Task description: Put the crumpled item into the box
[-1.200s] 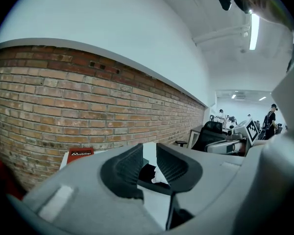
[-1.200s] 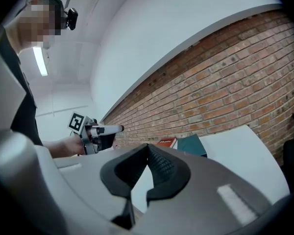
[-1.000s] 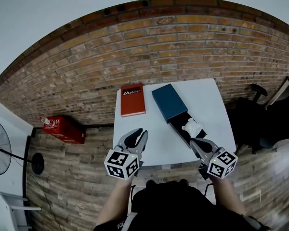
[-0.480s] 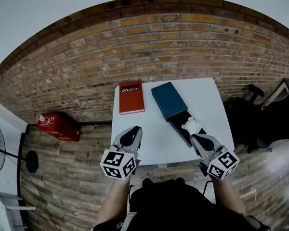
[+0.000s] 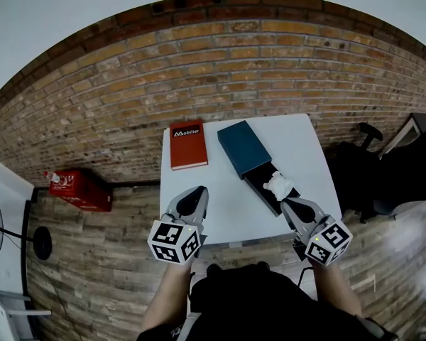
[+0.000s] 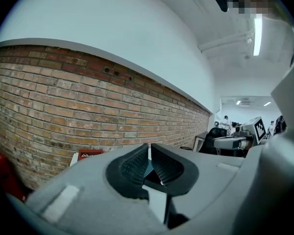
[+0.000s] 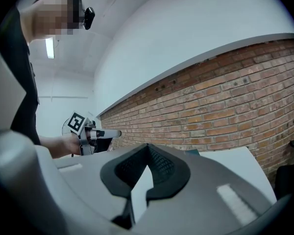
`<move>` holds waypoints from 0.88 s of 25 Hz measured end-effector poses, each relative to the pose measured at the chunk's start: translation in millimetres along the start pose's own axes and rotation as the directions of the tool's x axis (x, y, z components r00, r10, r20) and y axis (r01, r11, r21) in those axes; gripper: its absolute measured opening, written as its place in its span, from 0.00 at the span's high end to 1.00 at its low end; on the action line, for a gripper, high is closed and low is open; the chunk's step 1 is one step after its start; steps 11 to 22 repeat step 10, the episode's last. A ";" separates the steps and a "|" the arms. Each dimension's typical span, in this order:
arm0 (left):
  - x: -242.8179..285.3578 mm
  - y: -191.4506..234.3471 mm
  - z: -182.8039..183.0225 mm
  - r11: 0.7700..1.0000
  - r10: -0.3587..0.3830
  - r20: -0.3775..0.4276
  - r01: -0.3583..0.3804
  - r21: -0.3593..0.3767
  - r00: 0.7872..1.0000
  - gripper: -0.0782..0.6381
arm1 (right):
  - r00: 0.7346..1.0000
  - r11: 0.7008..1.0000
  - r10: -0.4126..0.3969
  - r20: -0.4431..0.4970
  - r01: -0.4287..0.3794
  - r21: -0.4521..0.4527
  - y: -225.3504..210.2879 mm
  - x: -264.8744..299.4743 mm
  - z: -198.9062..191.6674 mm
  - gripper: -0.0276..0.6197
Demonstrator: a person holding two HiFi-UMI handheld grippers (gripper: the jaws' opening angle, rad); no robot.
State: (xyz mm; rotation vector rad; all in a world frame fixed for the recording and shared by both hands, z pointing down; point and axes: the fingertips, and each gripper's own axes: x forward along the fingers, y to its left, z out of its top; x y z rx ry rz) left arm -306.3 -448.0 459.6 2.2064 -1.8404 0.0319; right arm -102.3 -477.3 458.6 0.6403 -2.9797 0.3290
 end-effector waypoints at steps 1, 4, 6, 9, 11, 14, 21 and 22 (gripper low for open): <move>-0.4 0.5 0.2 1.000 -0.003 0.000 0.003 -0.001 1.000 0.86 | 1.000 1.000 -0.001 -0.001 0.001 0.004 0.9 0.5 -0.1 0.96; -2.3 4.5 1.5 1.000 -0.005 -0.003 0.005 -0.004 1.000 0.86 | 1.000 1.000 -0.007 -0.007 0.007 0.010 3.3 3.9 -0.1 0.96; -4.0 7.1 1.7 1.000 -0.005 -0.005 0.005 -0.007 1.000 0.86 | 1.000 1.000 -0.009 -0.009 0.009 0.012 4.8 5.5 -0.4 0.96; -6.6 9.5 0.3 1.000 -0.004 -0.007 0.003 -0.012 1.000 0.86 | 1.000 1.000 -0.007 -0.015 0.007 0.016 8.0 6.6 -2.1 0.96; -7.4 10.2 -0.4 1.000 -0.003 -0.008 0.003 -0.014 1.000 0.86 | 1.000 1.000 -0.005 -0.017 0.006 0.017 9.2 6.8 -2.8 0.96; -7.4 10.2 -0.4 1.000 -0.003 -0.008 0.003 -0.014 1.000 0.86 | 1.000 1.000 -0.005 -0.017 0.006 0.017 9.2 6.8 -2.8 0.96; -7.4 10.2 -0.4 1.000 -0.003 -0.008 0.003 -0.014 1.000 0.86 | 1.000 1.000 -0.005 -0.017 0.006 0.017 9.2 6.8 -2.8 0.96; -7.4 10.2 -0.4 1.000 -0.003 -0.008 0.003 -0.014 1.000 0.86 | 1.000 1.000 -0.005 -0.017 0.006 0.017 9.2 6.8 -2.8 0.96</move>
